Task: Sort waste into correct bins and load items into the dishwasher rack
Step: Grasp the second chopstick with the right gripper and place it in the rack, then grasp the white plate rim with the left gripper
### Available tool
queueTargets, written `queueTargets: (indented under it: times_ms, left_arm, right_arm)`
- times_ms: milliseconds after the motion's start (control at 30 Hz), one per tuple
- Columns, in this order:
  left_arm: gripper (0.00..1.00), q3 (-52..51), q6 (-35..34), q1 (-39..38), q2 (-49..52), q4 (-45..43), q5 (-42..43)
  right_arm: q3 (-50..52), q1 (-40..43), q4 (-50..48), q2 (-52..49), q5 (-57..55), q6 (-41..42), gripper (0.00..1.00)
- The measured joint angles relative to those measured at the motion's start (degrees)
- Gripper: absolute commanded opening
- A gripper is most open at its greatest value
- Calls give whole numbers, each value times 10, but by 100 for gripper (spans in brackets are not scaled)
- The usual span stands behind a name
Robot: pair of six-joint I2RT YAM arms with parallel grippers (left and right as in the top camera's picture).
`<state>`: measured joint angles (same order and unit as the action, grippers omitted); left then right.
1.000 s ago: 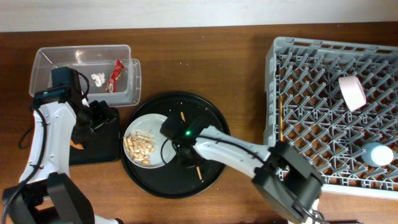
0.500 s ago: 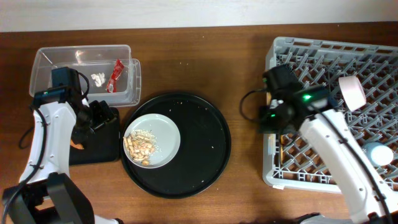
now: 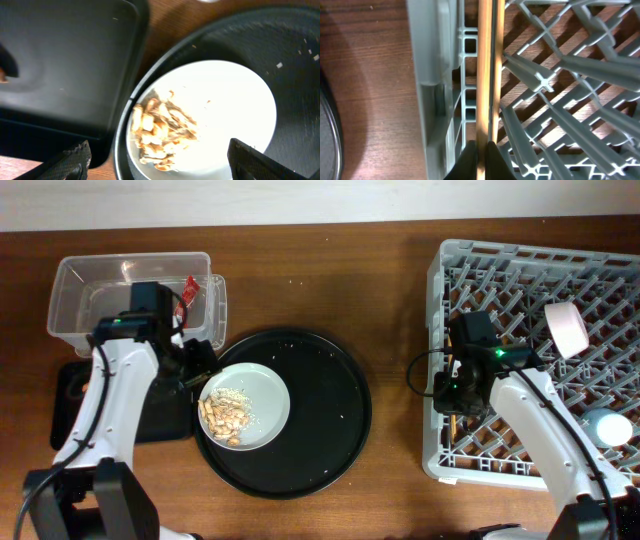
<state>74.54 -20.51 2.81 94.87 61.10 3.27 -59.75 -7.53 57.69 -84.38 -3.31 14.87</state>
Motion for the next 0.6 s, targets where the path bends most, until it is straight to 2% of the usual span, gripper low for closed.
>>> queueTargets:
  times_ms: [33, 67, 267, 300, 400, 500, 600]
  left_arm:
    - [87, 0, 0, -11, 0, 0, 0]
    - [87, 0, 0, -22, 0, 0, 0]
    - [87, 0, 0, -92, 0, 0, 0]
    - [87, 0, 0, -103, 0, 0, 0]
    - [87, 0, 0, -132, 0, -1, 0]
    - [87, -2, 0, -152, 0, -9, 0]
    - [87, -13, -2, -186, 2, -38, 0]
  right_arm:
    - [2, 0, -6, 0, -1, 0, 36]
    - [2, 0, -10, 0, -2, -3, 38]
    - [-3, 0, 5, 1, -13, -13, 39]
    - [-10, 0, 20, 5, -14, -14, 41]
    - [-49, 5, 59, 57, -13, -14, 49]
    - [-77, 35, 73, 111, -12, -14, 49]
    - [-78, 55, 105, 117, -12, -14, 49]
